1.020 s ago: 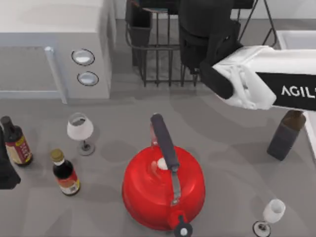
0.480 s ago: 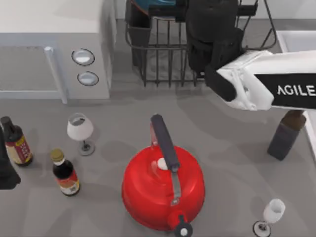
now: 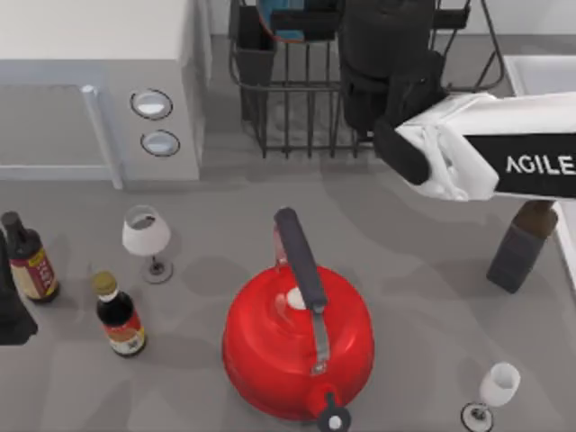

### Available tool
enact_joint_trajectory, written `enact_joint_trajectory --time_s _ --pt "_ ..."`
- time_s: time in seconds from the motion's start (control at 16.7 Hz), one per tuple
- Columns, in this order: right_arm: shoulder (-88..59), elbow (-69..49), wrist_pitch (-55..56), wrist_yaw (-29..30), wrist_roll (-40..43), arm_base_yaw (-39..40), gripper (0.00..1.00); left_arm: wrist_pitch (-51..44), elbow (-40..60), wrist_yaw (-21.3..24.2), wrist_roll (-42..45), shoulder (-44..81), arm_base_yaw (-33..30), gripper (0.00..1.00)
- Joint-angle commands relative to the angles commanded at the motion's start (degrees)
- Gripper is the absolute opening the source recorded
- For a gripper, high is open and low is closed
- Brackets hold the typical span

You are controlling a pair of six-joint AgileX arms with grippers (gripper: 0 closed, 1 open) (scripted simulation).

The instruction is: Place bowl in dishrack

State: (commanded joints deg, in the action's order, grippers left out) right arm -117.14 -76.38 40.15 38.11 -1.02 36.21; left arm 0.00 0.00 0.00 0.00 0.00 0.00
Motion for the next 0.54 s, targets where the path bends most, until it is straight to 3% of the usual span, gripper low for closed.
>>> enact_joint_trajectory --time_s 0.18,0.54 --pt "0.00 0.00 0.00 0.00 0.00 0.00 0.98 0.00 0.00 0.00 0.00 0.00 0.00 1.00" --pt "0.00 0.00 0.00 0.00 0.00 0.00 1.00 0.00 0.00 0.00 0.00 0.00 0.00 1.00"
